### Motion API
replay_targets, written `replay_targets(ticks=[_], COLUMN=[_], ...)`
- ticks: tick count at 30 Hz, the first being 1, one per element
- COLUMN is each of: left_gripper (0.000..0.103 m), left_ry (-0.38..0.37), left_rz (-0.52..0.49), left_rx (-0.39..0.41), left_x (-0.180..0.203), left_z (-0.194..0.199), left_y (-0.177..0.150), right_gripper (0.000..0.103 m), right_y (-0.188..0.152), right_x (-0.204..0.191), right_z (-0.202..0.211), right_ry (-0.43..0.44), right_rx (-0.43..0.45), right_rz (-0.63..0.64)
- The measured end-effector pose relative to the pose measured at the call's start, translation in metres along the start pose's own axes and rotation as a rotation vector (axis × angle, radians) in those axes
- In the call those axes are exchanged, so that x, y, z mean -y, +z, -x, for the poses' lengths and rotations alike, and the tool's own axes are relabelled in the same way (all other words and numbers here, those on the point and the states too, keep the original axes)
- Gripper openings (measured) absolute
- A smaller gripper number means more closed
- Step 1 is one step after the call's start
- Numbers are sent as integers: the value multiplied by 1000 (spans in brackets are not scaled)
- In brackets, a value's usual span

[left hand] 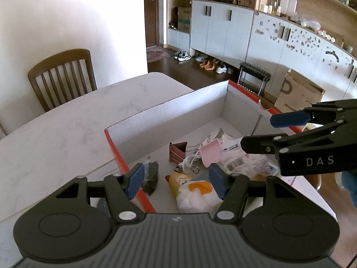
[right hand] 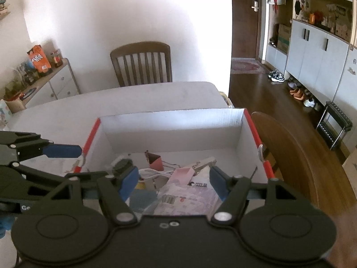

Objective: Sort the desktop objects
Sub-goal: 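Withdraw both open grippers up and away from the red box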

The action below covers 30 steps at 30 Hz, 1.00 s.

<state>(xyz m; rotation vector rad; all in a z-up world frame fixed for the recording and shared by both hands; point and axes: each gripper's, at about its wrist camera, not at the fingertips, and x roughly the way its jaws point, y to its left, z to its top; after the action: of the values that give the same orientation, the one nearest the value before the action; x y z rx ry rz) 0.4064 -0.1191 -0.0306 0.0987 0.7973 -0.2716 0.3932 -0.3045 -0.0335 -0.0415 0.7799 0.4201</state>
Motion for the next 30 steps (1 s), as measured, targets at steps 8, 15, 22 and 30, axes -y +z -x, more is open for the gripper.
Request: replay_targets(ticks=[8,15,22,30], left_gripper=[65,75,85,93], left_ry=[12,21,27,15], left_rz=[6,22,32,26], left_rx=[27,31,33,36], left_x=[-1,-6,-7,-4], left_z=[25,38,47,58], left_y=[-12,-26,-37,-47], right_gripper=[73,77,87,100], right_y=[-10,-19,-33,-48], right_x=[-15,-29,-33,-34], right_z=[24,37,49,64], right_ry=[2,-8,-9,-24], right_rx=[45,75,101,144], right_rz=[29,43,38,20])
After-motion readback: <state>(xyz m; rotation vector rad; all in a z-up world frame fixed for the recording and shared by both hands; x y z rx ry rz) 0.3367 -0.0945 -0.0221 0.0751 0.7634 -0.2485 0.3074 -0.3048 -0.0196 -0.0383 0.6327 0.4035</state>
